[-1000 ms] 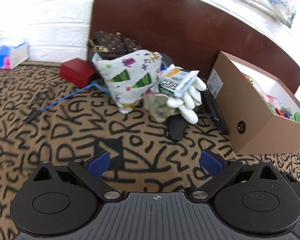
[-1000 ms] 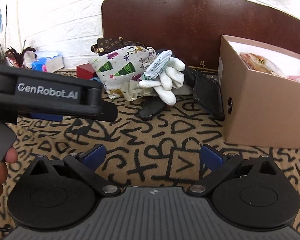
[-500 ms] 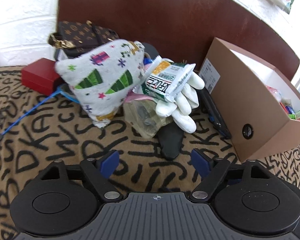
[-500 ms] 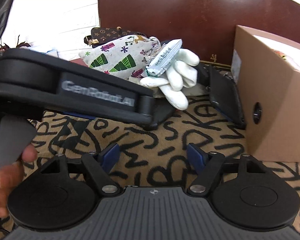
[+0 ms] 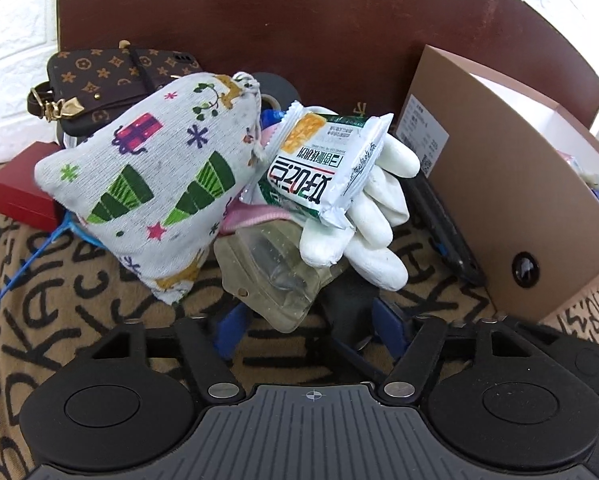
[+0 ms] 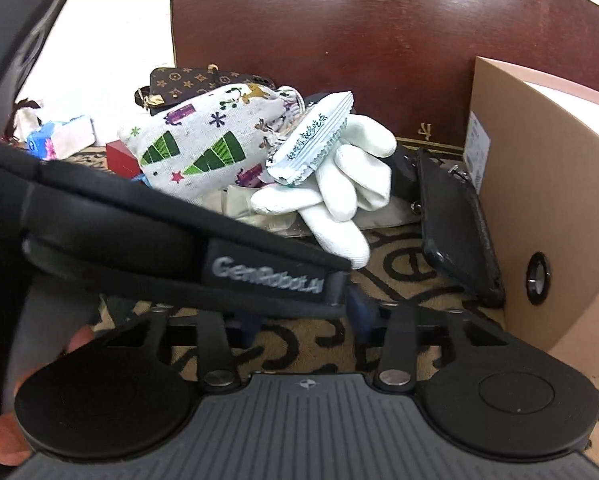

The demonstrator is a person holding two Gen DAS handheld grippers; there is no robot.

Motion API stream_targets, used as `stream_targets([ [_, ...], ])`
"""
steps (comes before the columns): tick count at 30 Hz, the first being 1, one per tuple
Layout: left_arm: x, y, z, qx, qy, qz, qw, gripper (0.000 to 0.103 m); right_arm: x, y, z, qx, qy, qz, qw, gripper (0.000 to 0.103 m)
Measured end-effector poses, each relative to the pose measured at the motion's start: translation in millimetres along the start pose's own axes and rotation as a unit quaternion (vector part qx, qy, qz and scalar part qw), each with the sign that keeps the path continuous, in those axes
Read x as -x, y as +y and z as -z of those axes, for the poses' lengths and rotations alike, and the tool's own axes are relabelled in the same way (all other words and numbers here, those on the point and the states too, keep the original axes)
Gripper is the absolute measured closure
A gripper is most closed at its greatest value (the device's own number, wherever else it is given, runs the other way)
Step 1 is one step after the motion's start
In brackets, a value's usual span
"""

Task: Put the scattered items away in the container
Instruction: 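Lower the left tool onto the black car key with red tag, then close the left tool on the black key fob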

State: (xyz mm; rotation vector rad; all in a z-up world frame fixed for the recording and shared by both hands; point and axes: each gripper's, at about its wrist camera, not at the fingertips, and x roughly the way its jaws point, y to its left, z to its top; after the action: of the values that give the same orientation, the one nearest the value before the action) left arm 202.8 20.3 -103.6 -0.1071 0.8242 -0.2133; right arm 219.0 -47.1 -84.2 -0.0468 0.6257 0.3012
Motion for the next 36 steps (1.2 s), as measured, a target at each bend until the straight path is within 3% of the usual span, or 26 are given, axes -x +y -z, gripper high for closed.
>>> stream_targets([
  [2, 2.4, -1.5, 0.2, 0.006, 0.005, 0.02, 0.9998, 0.061, 2.2, 1.5, 0.7, 0.008, 0.0, 0.004, 1.0, 0.072],
  [3, 3.6, -3.2, 1.4, 0.009, 0.009, 0.03, 0.9995, 0.076, 3.4, 1.9, 1.4, 0.01, 0.001, 0.005, 1.0, 0.074],
  [4, 4.9, -5.8, 2.6, 0.009, 0.011, 0.038, 0.9992, 0.082, 5.0, 1.7, 2.1, 0.011, 0.004, 0.005, 1.0, 0.076],
  [29, 84.8, -59.5, 101.7, 0.057, 0.058, 0.065, 0.9946, 0.08, 125.5, -2.2, 75.9, 0.033, 0.038, -0.041, 0.998, 0.078],
  [32, 92.7, -69.0, 112.8, 0.054, 0.065, 0.07, 0.9939, 0.076, 141.9, -3.2, 85.5, 0.035, 0.042, -0.045, 0.998, 0.078],
  [33, 95.3, -72.8, 116.2, 0.052, 0.067, 0.072, 0.9938, 0.067, 147.1, -3.9, 87.8, 0.036, 0.043, -0.046, 0.997, 0.078],
  [36, 102.9, -83.7, 125.6, 0.042, 0.071, 0.076, 0.9937, 0.065, 163.3, -4.1, 97.9, 0.036, 0.046, -0.048, 0.997, 0.078],
])
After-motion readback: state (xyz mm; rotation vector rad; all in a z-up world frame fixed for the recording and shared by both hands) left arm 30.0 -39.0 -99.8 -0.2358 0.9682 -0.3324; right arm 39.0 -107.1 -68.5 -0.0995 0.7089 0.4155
